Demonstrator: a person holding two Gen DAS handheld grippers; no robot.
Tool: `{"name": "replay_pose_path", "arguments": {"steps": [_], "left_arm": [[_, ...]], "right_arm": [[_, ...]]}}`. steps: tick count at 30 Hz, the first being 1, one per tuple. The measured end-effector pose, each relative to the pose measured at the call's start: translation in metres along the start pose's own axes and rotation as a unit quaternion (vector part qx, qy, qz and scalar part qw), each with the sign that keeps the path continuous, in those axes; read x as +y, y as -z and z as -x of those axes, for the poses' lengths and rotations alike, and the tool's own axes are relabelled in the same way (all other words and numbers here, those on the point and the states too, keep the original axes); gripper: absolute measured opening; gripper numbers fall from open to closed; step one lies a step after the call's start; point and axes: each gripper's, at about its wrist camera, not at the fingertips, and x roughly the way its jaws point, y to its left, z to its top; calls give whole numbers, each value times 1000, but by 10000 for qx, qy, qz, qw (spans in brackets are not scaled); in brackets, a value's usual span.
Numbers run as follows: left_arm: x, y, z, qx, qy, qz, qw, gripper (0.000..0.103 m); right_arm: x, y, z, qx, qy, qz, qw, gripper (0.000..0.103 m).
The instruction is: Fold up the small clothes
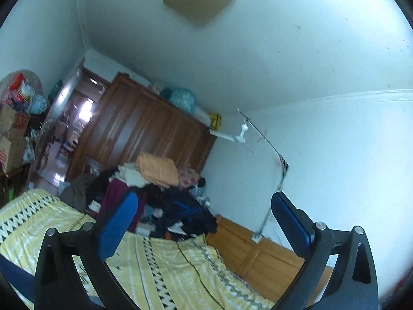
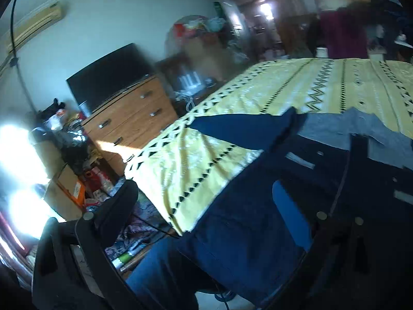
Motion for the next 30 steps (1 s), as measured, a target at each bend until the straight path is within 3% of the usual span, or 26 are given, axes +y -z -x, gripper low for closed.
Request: {"name": "replay_pose_path", "arguments": {"steps": [3, 5, 8, 9, 10, 14, 17, 20, 25, 30], "left_arm": [[19, -6, 2, -55, -2, 182, 9998, 103], [32, -8, -2, -80, -31, 325, 9994, 103], [45, -8, -10, 35, 4, 623, 9981, 103], [47, -7, -10, 66, 23, 705, 9975, 103], [48, -5, -10, 104, 38, 747, 9971, 103], [46, 2, -5, 233, 47, 751, 9969, 103], [45, 4, -4, 257, 39, 807, 9964, 103], [47, 5, -3, 242, -60, 689, 9973, 103], [71, 7, -2, 212, -219, 858, 9958, 103], [110, 20, -5, 338, -549, 1145, 9913, 103]], "right_arm": [[-23, 6, 22, -106, 133, -202, 9997, 103], [-25, -5, 27, -404, 105, -168, 9990, 103], [-17, -43, 17, -1227, -417, -284, 9912, 103], [-18, -58, 0, -1225, -635, -508, 9891, 103], [-18, -71, -16, -1065, -833, -753, 9880, 103], [3, -93, -110, -106, -2049, -1876, 9606, 103], [46, -79, -162, 626, -2731, -1837, 9422, 103], [77, -43, -178, 1240, -3129, -1529, 9292, 103], [86, 28, -173, 1998, -3233, -1104, 9183, 103], [27, 57, -113, 1725, -2920, -1434, 9297, 103]]}}
